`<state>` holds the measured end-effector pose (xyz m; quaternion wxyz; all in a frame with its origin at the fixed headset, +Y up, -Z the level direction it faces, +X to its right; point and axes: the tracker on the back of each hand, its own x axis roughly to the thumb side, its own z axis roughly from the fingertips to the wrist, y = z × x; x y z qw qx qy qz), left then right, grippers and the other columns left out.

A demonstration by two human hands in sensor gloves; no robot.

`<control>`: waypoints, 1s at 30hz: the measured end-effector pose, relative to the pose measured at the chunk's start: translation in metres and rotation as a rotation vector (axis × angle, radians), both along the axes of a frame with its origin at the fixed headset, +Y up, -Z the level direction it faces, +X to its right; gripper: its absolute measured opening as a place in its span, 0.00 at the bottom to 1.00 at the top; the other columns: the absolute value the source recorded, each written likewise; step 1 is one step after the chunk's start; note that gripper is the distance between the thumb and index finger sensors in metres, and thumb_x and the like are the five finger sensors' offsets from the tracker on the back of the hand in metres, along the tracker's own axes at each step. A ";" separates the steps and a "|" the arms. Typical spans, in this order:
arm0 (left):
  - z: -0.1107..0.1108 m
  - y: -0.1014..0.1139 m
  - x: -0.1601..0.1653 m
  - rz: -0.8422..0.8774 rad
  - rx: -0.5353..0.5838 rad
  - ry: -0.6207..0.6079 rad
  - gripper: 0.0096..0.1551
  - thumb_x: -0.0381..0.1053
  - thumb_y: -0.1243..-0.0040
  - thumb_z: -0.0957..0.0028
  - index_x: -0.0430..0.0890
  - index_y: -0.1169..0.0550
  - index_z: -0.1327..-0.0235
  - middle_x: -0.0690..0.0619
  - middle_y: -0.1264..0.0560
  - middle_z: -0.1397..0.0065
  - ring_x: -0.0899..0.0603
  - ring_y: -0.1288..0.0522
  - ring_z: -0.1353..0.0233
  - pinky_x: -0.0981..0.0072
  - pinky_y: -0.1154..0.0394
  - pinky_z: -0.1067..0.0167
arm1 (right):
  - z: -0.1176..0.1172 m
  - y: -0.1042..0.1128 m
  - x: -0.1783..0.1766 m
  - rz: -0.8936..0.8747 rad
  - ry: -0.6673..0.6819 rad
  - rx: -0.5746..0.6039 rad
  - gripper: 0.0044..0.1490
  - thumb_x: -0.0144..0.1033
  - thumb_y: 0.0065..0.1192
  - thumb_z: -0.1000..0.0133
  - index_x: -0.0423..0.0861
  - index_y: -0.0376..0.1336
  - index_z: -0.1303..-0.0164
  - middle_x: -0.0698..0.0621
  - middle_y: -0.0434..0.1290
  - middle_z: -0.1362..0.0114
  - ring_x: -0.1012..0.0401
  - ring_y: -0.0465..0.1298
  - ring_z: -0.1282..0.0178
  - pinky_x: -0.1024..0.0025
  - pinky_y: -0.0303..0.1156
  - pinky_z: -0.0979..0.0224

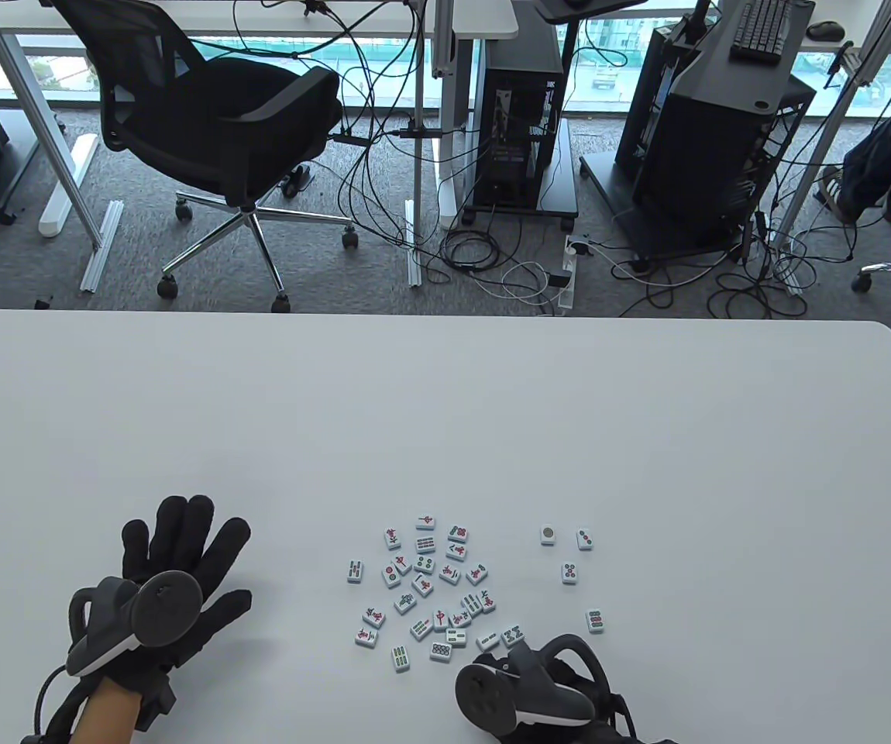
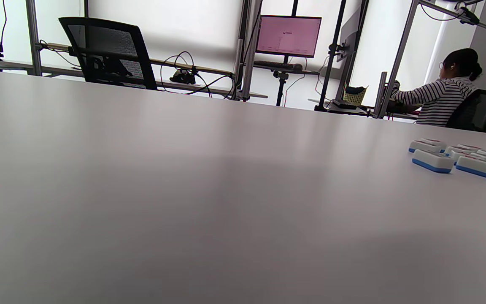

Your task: Mahjong suit sorting

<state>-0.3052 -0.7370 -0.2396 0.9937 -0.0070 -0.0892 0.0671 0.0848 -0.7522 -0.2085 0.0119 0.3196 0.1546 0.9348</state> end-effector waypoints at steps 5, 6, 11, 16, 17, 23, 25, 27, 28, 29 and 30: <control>0.000 0.003 -0.002 0.023 0.009 0.002 0.48 0.79 0.57 0.54 0.70 0.55 0.21 0.67 0.76 0.19 0.50 0.81 0.17 0.45 0.79 0.26 | -0.039 0.037 0.035 -0.141 -0.129 -0.102 0.36 0.36 0.74 0.50 0.31 0.68 0.36 0.44 0.81 0.59 0.59 0.78 0.77 0.69 0.76 0.72; 0.000 0.003 -0.002 0.024 0.008 0.002 0.48 0.79 0.57 0.54 0.70 0.55 0.21 0.67 0.77 0.19 0.50 0.81 0.17 0.45 0.79 0.26 | -0.045 0.042 0.040 -0.149 -0.120 -0.065 0.36 0.36 0.74 0.50 0.32 0.68 0.36 0.44 0.81 0.59 0.59 0.78 0.76 0.69 0.76 0.72; 0.000 0.003 -0.003 0.022 0.007 0.007 0.48 0.79 0.57 0.54 0.70 0.55 0.21 0.68 0.77 0.19 0.51 0.81 0.17 0.45 0.79 0.26 | -0.091 0.053 0.073 -0.120 -0.185 0.198 0.36 0.38 0.74 0.51 0.35 0.68 0.36 0.47 0.81 0.60 0.62 0.77 0.77 0.71 0.76 0.72; -0.001 0.003 -0.004 0.024 0.007 0.010 0.48 0.79 0.57 0.54 0.70 0.55 0.21 0.68 0.77 0.19 0.50 0.81 0.17 0.45 0.79 0.26 | -0.111 0.029 0.077 -0.086 -0.212 0.128 0.36 0.38 0.74 0.51 0.36 0.68 0.35 0.47 0.81 0.60 0.61 0.77 0.77 0.71 0.76 0.72; -0.001 0.003 -0.004 0.025 0.005 0.012 0.48 0.79 0.57 0.54 0.70 0.55 0.21 0.68 0.77 0.19 0.51 0.81 0.17 0.45 0.79 0.26 | -0.112 0.024 0.076 -0.064 -0.205 0.136 0.35 0.38 0.74 0.51 0.37 0.68 0.35 0.47 0.81 0.60 0.62 0.77 0.77 0.71 0.76 0.72; -0.002 0.001 -0.006 0.026 -0.011 0.019 0.48 0.79 0.57 0.54 0.70 0.55 0.21 0.67 0.77 0.19 0.50 0.81 0.17 0.45 0.79 0.25 | -0.117 0.005 0.069 0.030 -0.191 0.140 0.35 0.39 0.74 0.51 0.38 0.68 0.35 0.48 0.81 0.60 0.62 0.77 0.77 0.71 0.76 0.72; -0.002 0.001 -0.006 0.028 -0.013 0.021 0.48 0.79 0.57 0.54 0.70 0.55 0.21 0.67 0.77 0.19 0.50 0.81 0.17 0.45 0.79 0.25 | -0.117 0.002 0.067 0.057 -0.191 0.147 0.35 0.39 0.74 0.51 0.38 0.68 0.35 0.48 0.81 0.61 0.62 0.77 0.78 0.71 0.76 0.73; -0.002 0.002 -0.007 0.028 -0.009 0.026 0.48 0.79 0.57 0.54 0.70 0.55 0.21 0.68 0.77 0.19 0.50 0.81 0.17 0.45 0.79 0.25 | -0.117 -0.002 0.066 0.093 -0.187 0.176 0.35 0.39 0.74 0.51 0.38 0.69 0.36 0.48 0.81 0.62 0.62 0.76 0.79 0.72 0.75 0.74; -0.002 0.002 -0.008 0.028 -0.007 0.028 0.48 0.79 0.57 0.54 0.70 0.55 0.21 0.68 0.77 0.19 0.50 0.81 0.17 0.45 0.79 0.25 | -0.117 -0.003 0.066 0.106 -0.183 0.188 0.34 0.39 0.74 0.51 0.38 0.69 0.36 0.48 0.81 0.62 0.63 0.76 0.79 0.72 0.75 0.74; -0.002 0.003 -0.009 0.031 -0.005 0.031 0.48 0.79 0.57 0.54 0.70 0.55 0.21 0.68 0.77 0.19 0.50 0.81 0.17 0.45 0.79 0.25 | -0.117 -0.005 0.065 0.129 -0.181 0.196 0.34 0.40 0.74 0.51 0.38 0.69 0.36 0.48 0.81 0.63 0.63 0.76 0.80 0.73 0.75 0.75; -0.002 0.003 -0.009 0.036 -0.003 0.032 0.48 0.79 0.57 0.54 0.70 0.55 0.21 0.68 0.77 0.19 0.50 0.81 0.17 0.45 0.79 0.25 | -0.116 -0.007 0.064 0.144 -0.181 0.197 0.34 0.40 0.74 0.51 0.39 0.69 0.37 0.49 0.81 0.63 0.63 0.76 0.80 0.73 0.75 0.75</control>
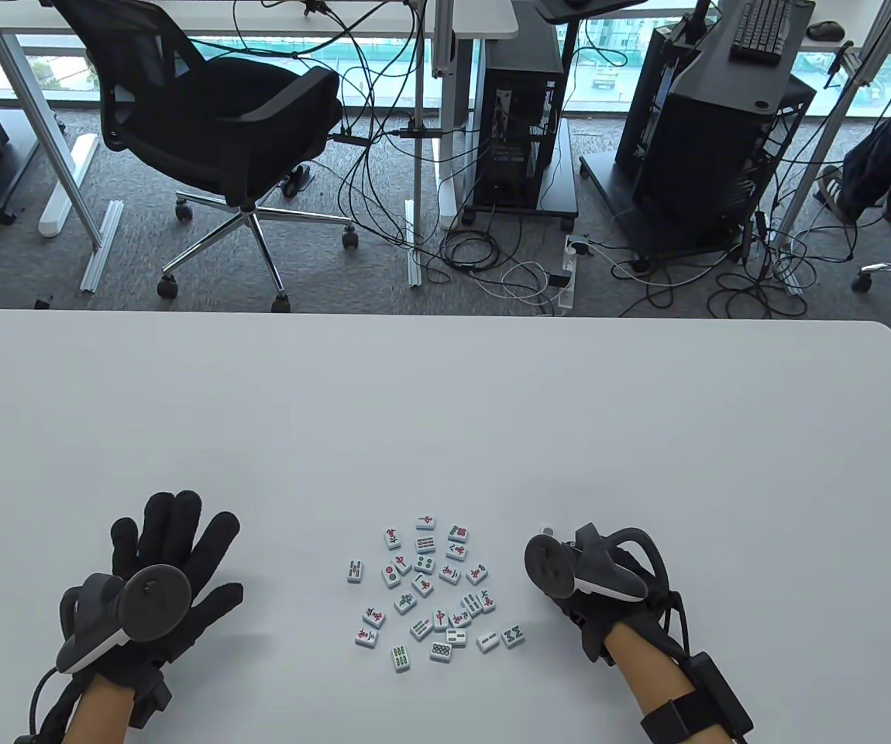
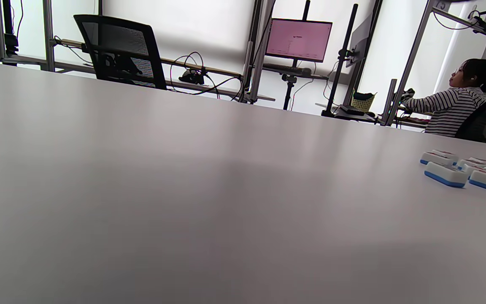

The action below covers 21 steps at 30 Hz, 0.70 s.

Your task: Mahjong suit sorting

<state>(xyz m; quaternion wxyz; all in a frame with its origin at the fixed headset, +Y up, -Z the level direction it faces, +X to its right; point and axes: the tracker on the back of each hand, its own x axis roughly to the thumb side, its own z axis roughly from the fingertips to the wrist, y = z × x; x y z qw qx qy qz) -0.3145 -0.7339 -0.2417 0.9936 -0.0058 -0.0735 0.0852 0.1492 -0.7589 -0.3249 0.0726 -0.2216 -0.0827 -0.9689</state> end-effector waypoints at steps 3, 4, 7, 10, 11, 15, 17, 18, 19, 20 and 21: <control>0.000 0.000 0.000 0.004 0.001 0.000 0.48 0.79 0.57 0.54 0.70 0.55 0.21 0.68 0.77 0.19 0.50 0.81 0.17 0.45 0.79 0.25 | -0.001 -0.004 -0.001 0.026 -0.004 -0.014 0.34 0.40 0.73 0.51 0.39 0.69 0.36 0.49 0.81 0.63 0.63 0.76 0.80 0.73 0.74 0.75; 0.000 0.000 0.000 0.002 0.000 -0.001 0.48 0.79 0.57 0.54 0.70 0.55 0.21 0.68 0.77 0.19 0.50 0.81 0.17 0.45 0.79 0.25 | 0.000 -0.004 -0.001 0.031 -0.008 -0.011 0.34 0.41 0.72 0.50 0.39 0.69 0.36 0.49 0.81 0.63 0.64 0.76 0.80 0.74 0.74 0.75; 0.000 0.000 0.000 -0.001 0.000 -0.003 0.48 0.79 0.57 0.54 0.70 0.55 0.21 0.68 0.77 0.19 0.50 0.81 0.17 0.45 0.79 0.25 | 0.001 -0.003 -0.002 0.051 -0.017 -0.019 0.34 0.40 0.72 0.49 0.39 0.68 0.35 0.49 0.81 0.62 0.63 0.76 0.79 0.73 0.75 0.75; 0.000 0.000 0.000 0.004 0.004 -0.005 0.48 0.79 0.57 0.54 0.70 0.55 0.21 0.68 0.77 0.19 0.50 0.81 0.17 0.45 0.79 0.25 | 0.003 0.002 -0.002 0.059 -0.026 -0.041 0.38 0.42 0.71 0.49 0.38 0.66 0.31 0.47 0.81 0.59 0.62 0.77 0.77 0.72 0.76 0.72; 0.000 0.000 0.000 0.007 0.007 -0.006 0.48 0.79 0.57 0.54 0.70 0.55 0.21 0.67 0.77 0.19 0.50 0.81 0.17 0.44 0.79 0.25 | 0.005 0.006 -0.003 0.044 -0.032 -0.047 0.39 0.42 0.71 0.49 0.38 0.65 0.30 0.47 0.81 0.57 0.61 0.77 0.76 0.72 0.76 0.71; 0.000 0.000 0.000 0.012 0.012 -0.009 0.48 0.79 0.57 0.54 0.70 0.55 0.21 0.68 0.77 0.19 0.50 0.81 0.17 0.44 0.79 0.25 | 0.018 0.023 -0.016 -0.055 0.040 0.008 0.38 0.41 0.71 0.49 0.39 0.65 0.30 0.46 0.81 0.57 0.60 0.78 0.75 0.71 0.76 0.71; -0.001 0.000 0.000 0.014 0.010 -0.009 0.48 0.79 0.57 0.54 0.70 0.55 0.21 0.68 0.77 0.19 0.50 0.81 0.16 0.44 0.79 0.25 | 0.030 0.028 -0.031 -0.130 0.162 0.013 0.36 0.40 0.71 0.49 0.41 0.66 0.31 0.47 0.81 0.57 0.61 0.78 0.75 0.71 0.76 0.70; -0.001 0.000 -0.001 0.015 0.008 -0.009 0.48 0.79 0.57 0.54 0.70 0.55 0.21 0.68 0.77 0.19 0.50 0.81 0.17 0.45 0.79 0.25 | 0.037 0.028 -0.040 -0.173 0.246 -0.007 0.34 0.40 0.70 0.48 0.42 0.66 0.32 0.47 0.81 0.57 0.61 0.78 0.75 0.71 0.76 0.70; 0.000 0.000 -0.001 0.013 0.008 -0.009 0.48 0.79 0.57 0.54 0.70 0.55 0.21 0.68 0.77 0.19 0.50 0.80 0.16 0.44 0.79 0.25 | 0.044 0.027 -0.049 -0.202 0.307 -0.029 0.32 0.39 0.70 0.48 0.42 0.68 0.33 0.47 0.81 0.57 0.60 0.78 0.75 0.71 0.76 0.70; 0.000 0.000 -0.001 0.011 0.007 -0.008 0.48 0.79 0.57 0.54 0.70 0.55 0.21 0.68 0.77 0.19 0.50 0.80 0.17 0.45 0.79 0.25 | 0.051 0.025 -0.059 -0.216 0.361 -0.059 0.30 0.38 0.69 0.47 0.43 0.68 0.34 0.47 0.81 0.56 0.60 0.78 0.74 0.70 0.76 0.69; 0.000 0.000 0.000 0.010 0.006 -0.007 0.48 0.79 0.57 0.54 0.70 0.55 0.21 0.67 0.77 0.19 0.50 0.80 0.17 0.44 0.79 0.25 | 0.055 0.024 -0.065 -0.217 0.394 -0.066 0.30 0.38 0.68 0.47 0.44 0.68 0.34 0.47 0.81 0.56 0.60 0.78 0.74 0.70 0.76 0.68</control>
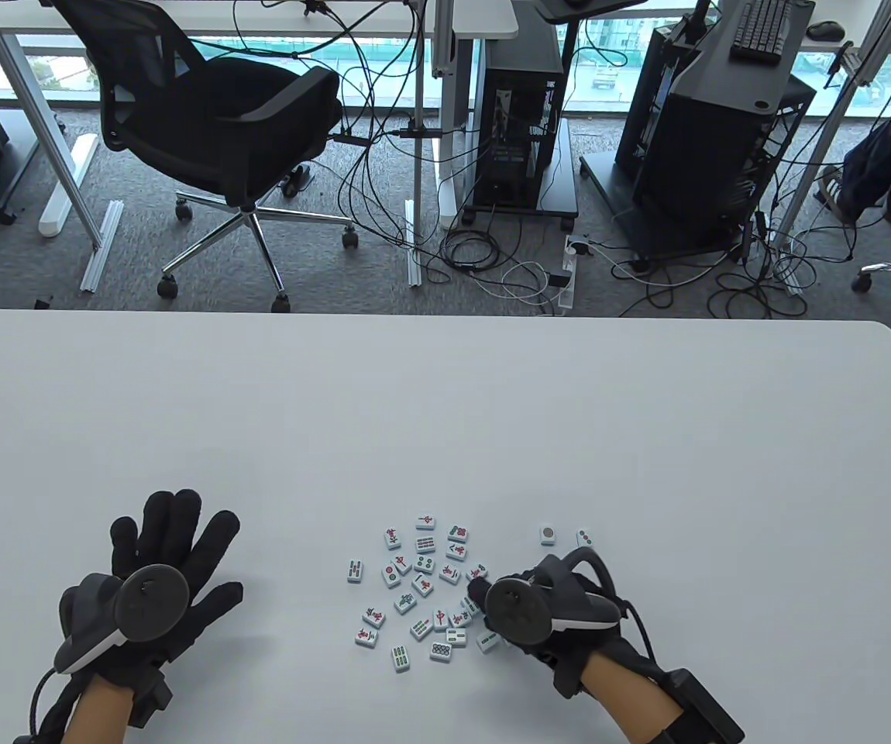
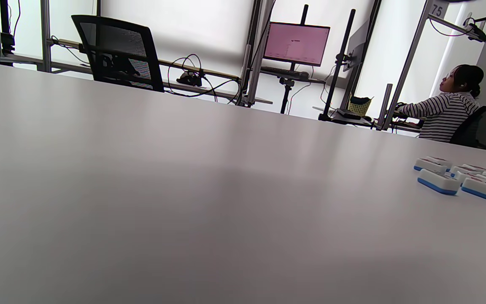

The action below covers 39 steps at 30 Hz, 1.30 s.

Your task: Mahjong suit sorting

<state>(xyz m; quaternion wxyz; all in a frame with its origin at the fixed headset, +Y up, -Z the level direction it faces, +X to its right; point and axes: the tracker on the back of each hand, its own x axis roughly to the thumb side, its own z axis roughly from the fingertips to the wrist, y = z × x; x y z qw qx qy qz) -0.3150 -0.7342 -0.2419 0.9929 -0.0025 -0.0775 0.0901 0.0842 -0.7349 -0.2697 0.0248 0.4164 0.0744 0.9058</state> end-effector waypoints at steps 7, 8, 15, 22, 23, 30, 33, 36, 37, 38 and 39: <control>0.000 -0.002 0.001 -0.008 -0.008 -0.003 0.48 0.79 0.57 0.54 0.70 0.55 0.21 0.67 0.77 0.19 0.50 0.80 0.17 0.44 0.79 0.25 | 0.024 -0.008 -0.035 0.064 0.133 0.236 0.26 0.41 0.70 0.50 0.41 0.73 0.47 0.50 0.81 0.63 0.62 0.76 0.79 0.72 0.75 0.74; 0.000 -0.002 0.001 -0.006 -0.008 -0.004 0.48 0.79 0.57 0.54 0.70 0.55 0.21 0.67 0.77 0.19 0.50 0.80 0.17 0.44 0.79 0.25 | 0.026 -0.009 -0.038 0.077 0.123 0.276 0.26 0.43 0.70 0.51 0.41 0.73 0.49 0.51 0.81 0.65 0.63 0.76 0.80 0.72 0.75 0.75; 0.000 -0.002 0.002 -0.008 -0.007 -0.007 0.48 0.79 0.57 0.54 0.70 0.55 0.21 0.67 0.77 0.19 0.50 0.80 0.17 0.44 0.79 0.25 | 0.029 -0.021 -0.053 0.174 0.096 0.352 0.24 0.45 0.70 0.51 0.41 0.74 0.54 0.53 0.81 0.68 0.64 0.75 0.83 0.73 0.74 0.77; -0.001 -0.002 0.002 0.008 -0.003 -0.014 0.48 0.79 0.57 0.54 0.70 0.55 0.20 0.67 0.77 0.19 0.50 0.80 0.16 0.44 0.78 0.25 | 0.043 -0.017 -0.051 0.156 0.195 0.318 0.26 0.45 0.69 0.50 0.42 0.73 0.48 0.51 0.81 0.65 0.64 0.76 0.80 0.73 0.75 0.75; -0.001 -0.002 0.002 0.009 -0.003 -0.015 0.48 0.79 0.57 0.54 0.70 0.55 0.20 0.67 0.77 0.19 0.50 0.80 0.16 0.44 0.78 0.25 | 0.043 -0.015 -0.050 0.146 0.207 0.311 0.28 0.43 0.69 0.50 0.43 0.72 0.43 0.51 0.81 0.63 0.63 0.77 0.79 0.72 0.75 0.73; 0.000 -0.002 0.005 0.017 0.009 -0.030 0.48 0.79 0.58 0.54 0.70 0.55 0.20 0.67 0.77 0.19 0.50 0.80 0.16 0.44 0.78 0.25 | 0.046 -0.014 -0.046 0.201 0.315 0.264 0.35 0.40 0.72 0.51 0.50 0.66 0.31 0.50 0.81 0.61 0.62 0.77 0.77 0.71 0.76 0.71; 0.000 -0.002 0.005 0.017 0.004 -0.031 0.48 0.79 0.57 0.54 0.69 0.55 0.20 0.67 0.77 0.19 0.50 0.80 0.17 0.44 0.78 0.25 | 0.048 -0.020 -0.050 0.221 0.349 0.269 0.37 0.40 0.73 0.52 0.50 0.65 0.31 0.51 0.81 0.62 0.63 0.76 0.78 0.72 0.75 0.72; 0.000 -0.002 0.006 0.021 0.004 -0.033 0.48 0.79 0.57 0.54 0.70 0.55 0.21 0.67 0.77 0.19 0.50 0.80 0.17 0.44 0.78 0.25 | 0.048 -0.024 -0.052 0.246 0.362 0.277 0.36 0.40 0.73 0.52 0.50 0.65 0.31 0.50 0.81 0.63 0.63 0.76 0.79 0.72 0.75 0.73; 0.000 -0.002 0.006 0.019 0.006 -0.034 0.48 0.79 0.57 0.54 0.70 0.55 0.20 0.67 0.77 0.19 0.50 0.80 0.17 0.44 0.78 0.25 | 0.048 -0.025 -0.053 0.250 0.366 0.284 0.36 0.40 0.73 0.52 0.50 0.65 0.32 0.50 0.81 0.63 0.63 0.76 0.79 0.72 0.75 0.73; 0.000 -0.002 0.006 0.019 0.007 -0.034 0.48 0.79 0.57 0.54 0.69 0.55 0.20 0.67 0.77 0.19 0.50 0.80 0.17 0.44 0.79 0.25 | 0.048 -0.027 -0.054 0.253 0.367 0.285 0.36 0.40 0.73 0.52 0.49 0.66 0.32 0.50 0.81 0.63 0.63 0.76 0.79 0.72 0.75 0.73; 0.000 -0.002 0.006 0.019 0.007 -0.035 0.48 0.79 0.57 0.54 0.69 0.55 0.20 0.67 0.77 0.19 0.50 0.80 0.17 0.44 0.78 0.25 | 0.048 -0.028 -0.054 0.256 0.367 0.285 0.35 0.40 0.73 0.52 0.48 0.66 0.33 0.50 0.81 0.63 0.63 0.76 0.79 0.72 0.75 0.73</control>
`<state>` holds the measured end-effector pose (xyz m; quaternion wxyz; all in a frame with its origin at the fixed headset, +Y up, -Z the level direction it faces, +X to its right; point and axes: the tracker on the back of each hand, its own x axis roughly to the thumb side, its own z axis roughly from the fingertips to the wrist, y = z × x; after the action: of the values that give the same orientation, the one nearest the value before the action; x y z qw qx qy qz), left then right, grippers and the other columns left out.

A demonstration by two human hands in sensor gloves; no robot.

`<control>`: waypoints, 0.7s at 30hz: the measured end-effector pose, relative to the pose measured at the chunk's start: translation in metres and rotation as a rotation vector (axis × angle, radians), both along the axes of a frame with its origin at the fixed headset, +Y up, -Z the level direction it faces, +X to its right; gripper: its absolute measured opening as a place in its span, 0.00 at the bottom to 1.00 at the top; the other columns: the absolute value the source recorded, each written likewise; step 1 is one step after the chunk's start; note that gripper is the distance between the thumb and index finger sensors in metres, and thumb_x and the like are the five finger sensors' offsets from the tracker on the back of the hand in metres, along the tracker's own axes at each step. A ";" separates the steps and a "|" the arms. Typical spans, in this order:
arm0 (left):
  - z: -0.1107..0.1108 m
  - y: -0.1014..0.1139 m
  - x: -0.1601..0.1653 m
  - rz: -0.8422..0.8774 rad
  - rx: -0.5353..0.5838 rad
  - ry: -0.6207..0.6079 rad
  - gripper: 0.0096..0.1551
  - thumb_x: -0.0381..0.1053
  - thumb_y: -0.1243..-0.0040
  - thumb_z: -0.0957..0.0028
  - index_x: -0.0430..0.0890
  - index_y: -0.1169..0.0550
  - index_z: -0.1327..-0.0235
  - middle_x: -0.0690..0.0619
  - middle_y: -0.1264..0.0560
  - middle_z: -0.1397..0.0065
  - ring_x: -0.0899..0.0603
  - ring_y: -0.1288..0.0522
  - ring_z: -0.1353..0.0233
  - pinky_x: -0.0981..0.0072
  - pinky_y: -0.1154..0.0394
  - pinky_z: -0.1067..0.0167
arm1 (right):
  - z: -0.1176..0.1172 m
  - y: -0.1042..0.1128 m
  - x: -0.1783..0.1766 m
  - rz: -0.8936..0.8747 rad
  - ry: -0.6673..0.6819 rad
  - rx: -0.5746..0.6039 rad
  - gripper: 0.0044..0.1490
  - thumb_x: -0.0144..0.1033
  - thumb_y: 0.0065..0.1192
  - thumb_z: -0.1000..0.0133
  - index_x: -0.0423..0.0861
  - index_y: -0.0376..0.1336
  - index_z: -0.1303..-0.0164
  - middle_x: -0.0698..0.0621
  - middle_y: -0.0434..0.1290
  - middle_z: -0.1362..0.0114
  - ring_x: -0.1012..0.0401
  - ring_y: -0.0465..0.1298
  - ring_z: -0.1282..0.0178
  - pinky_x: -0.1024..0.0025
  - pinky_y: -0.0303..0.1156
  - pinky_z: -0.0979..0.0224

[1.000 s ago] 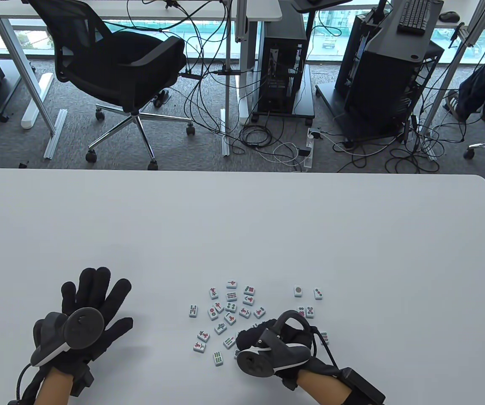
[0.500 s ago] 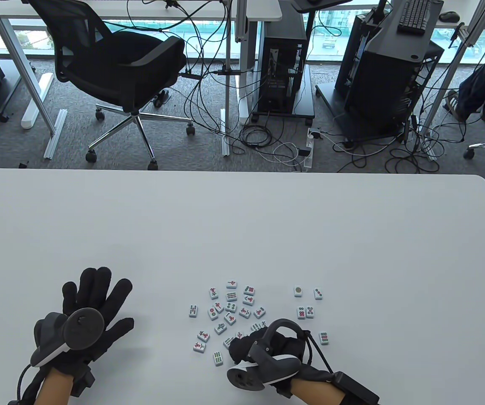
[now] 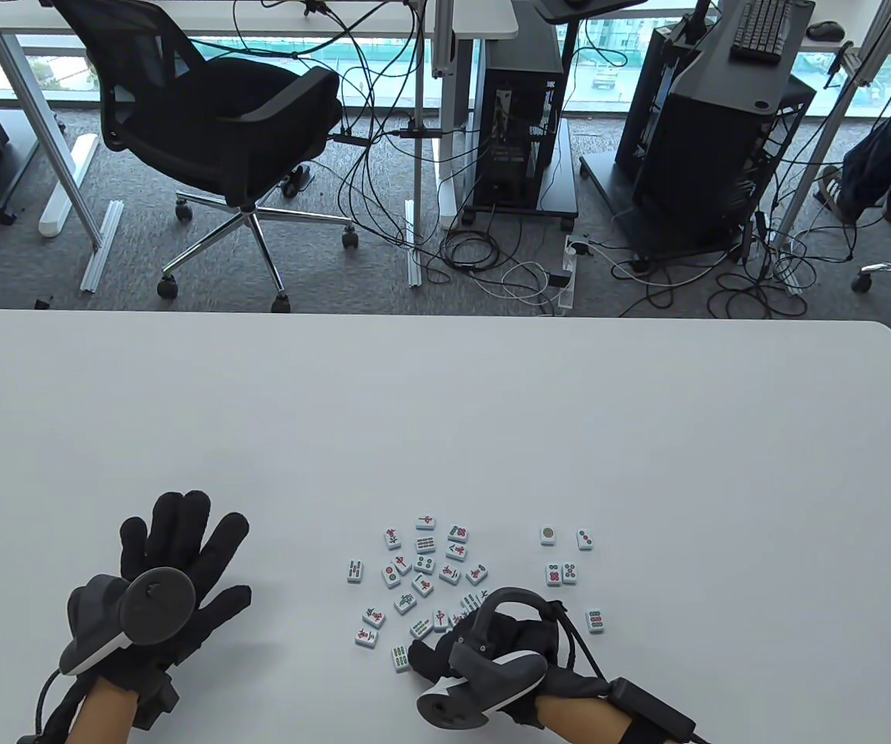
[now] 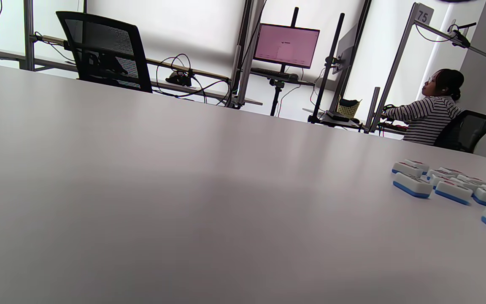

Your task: Mahjong suit sorting

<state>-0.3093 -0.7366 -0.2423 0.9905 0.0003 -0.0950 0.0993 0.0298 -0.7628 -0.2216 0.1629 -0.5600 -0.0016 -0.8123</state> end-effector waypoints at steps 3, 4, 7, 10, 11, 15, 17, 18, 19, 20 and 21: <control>0.000 -0.001 0.000 0.000 -0.005 0.002 0.48 0.79 0.57 0.54 0.70 0.55 0.20 0.67 0.77 0.19 0.50 0.80 0.17 0.44 0.78 0.25 | 0.002 -0.002 -0.002 0.000 0.018 0.023 0.35 0.40 0.72 0.52 0.46 0.67 0.34 0.50 0.81 0.64 0.64 0.75 0.79 0.72 0.74 0.73; 0.000 -0.002 0.000 -0.003 -0.008 0.004 0.48 0.79 0.57 0.54 0.70 0.55 0.20 0.67 0.77 0.19 0.50 0.80 0.17 0.44 0.78 0.25 | 0.003 -0.003 -0.003 0.017 0.012 0.025 0.35 0.40 0.72 0.52 0.45 0.66 0.33 0.50 0.81 0.63 0.64 0.75 0.79 0.72 0.74 0.73; -0.001 -0.003 0.000 -0.009 -0.014 0.004 0.48 0.79 0.57 0.54 0.69 0.55 0.20 0.67 0.76 0.19 0.50 0.80 0.16 0.44 0.78 0.25 | 0.003 -0.003 -0.004 0.020 0.008 0.008 0.35 0.40 0.72 0.52 0.42 0.67 0.34 0.50 0.81 0.64 0.64 0.75 0.80 0.73 0.74 0.74; 0.000 -0.002 0.000 -0.018 -0.014 0.006 0.48 0.79 0.57 0.54 0.70 0.55 0.20 0.67 0.76 0.19 0.50 0.80 0.16 0.44 0.78 0.25 | 0.002 -0.002 -0.001 -0.017 0.013 -0.013 0.36 0.41 0.73 0.53 0.41 0.67 0.36 0.51 0.81 0.66 0.65 0.75 0.81 0.74 0.75 0.75; 0.000 -0.002 0.000 -0.018 -0.012 0.006 0.48 0.79 0.57 0.54 0.70 0.55 0.20 0.67 0.76 0.19 0.50 0.80 0.16 0.44 0.78 0.25 | 0.002 0.001 0.001 -0.040 0.007 -0.015 0.36 0.41 0.73 0.53 0.40 0.67 0.36 0.51 0.81 0.66 0.65 0.75 0.81 0.74 0.75 0.76; -0.001 -0.002 -0.001 -0.011 -0.006 0.006 0.48 0.79 0.57 0.54 0.70 0.55 0.20 0.67 0.76 0.19 0.50 0.80 0.16 0.44 0.78 0.25 | -0.006 0.034 0.023 -0.185 -0.115 0.032 0.36 0.41 0.73 0.53 0.39 0.67 0.36 0.51 0.81 0.66 0.65 0.75 0.81 0.74 0.75 0.75; -0.001 -0.002 -0.001 -0.013 -0.005 0.005 0.48 0.79 0.57 0.54 0.70 0.55 0.20 0.67 0.76 0.19 0.50 0.80 0.16 0.44 0.78 0.25 | -0.015 0.050 0.041 -0.236 -0.209 0.049 0.36 0.41 0.73 0.52 0.39 0.67 0.36 0.51 0.81 0.65 0.65 0.75 0.81 0.74 0.75 0.75; -0.001 -0.002 0.000 -0.015 -0.006 0.003 0.48 0.79 0.57 0.54 0.70 0.55 0.20 0.67 0.76 0.19 0.50 0.80 0.16 0.44 0.78 0.25 | -0.019 0.057 0.052 -0.253 -0.263 0.060 0.36 0.41 0.73 0.52 0.38 0.67 0.36 0.51 0.81 0.65 0.65 0.76 0.81 0.74 0.75 0.75; 0.000 -0.002 0.000 -0.016 -0.007 0.001 0.48 0.79 0.57 0.54 0.70 0.55 0.21 0.67 0.76 0.19 0.50 0.80 0.16 0.44 0.78 0.25 | -0.023 0.061 0.062 -0.257 -0.302 0.071 0.36 0.41 0.73 0.52 0.38 0.67 0.36 0.51 0.81 0.65 0.65 0.76 0.81 0.74 0.75 0.75; 0.000 -0.002 0.000 -0.018 -0.007 0.000 0.48 0.79 0.57 0.54 0.70 0.55 0.21 0.67 0.76 0.19 0.50 0.80 0.16 0.44 0.78 0.25 | -0.025 0.064 0.071 -0.248 -0.343 0.081 0.36 0.41 0.73 0.52 0.38 0.67 0.36 0.51 0.81 0.65 0.65 0.76 0.81 0.74 0.75 0.75; 0.000 -0.002 0.001 -0.022 -0.006 -0.002 0.48 0.79 0.57 0.54 0.70 0.55 0.21 0.67 0.76 0.19 0.50 0.80 0.16 0.44 0.78 0.25 | -0.028 0.065 0.082 -0.223 -0.388 0.091 0.36 0.41 0.73 0.52 0.38 0.67 0.36 0.51 0.81 0.65 0.65 0.76 0.81 0.74 0.75 0.75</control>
<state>-0.3084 -0.7384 -0.2425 0.9915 -0.0037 -0.0955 0.0888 0.1114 -0.6976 -0.2497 0.0938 -0.3820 0.0657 -0.9170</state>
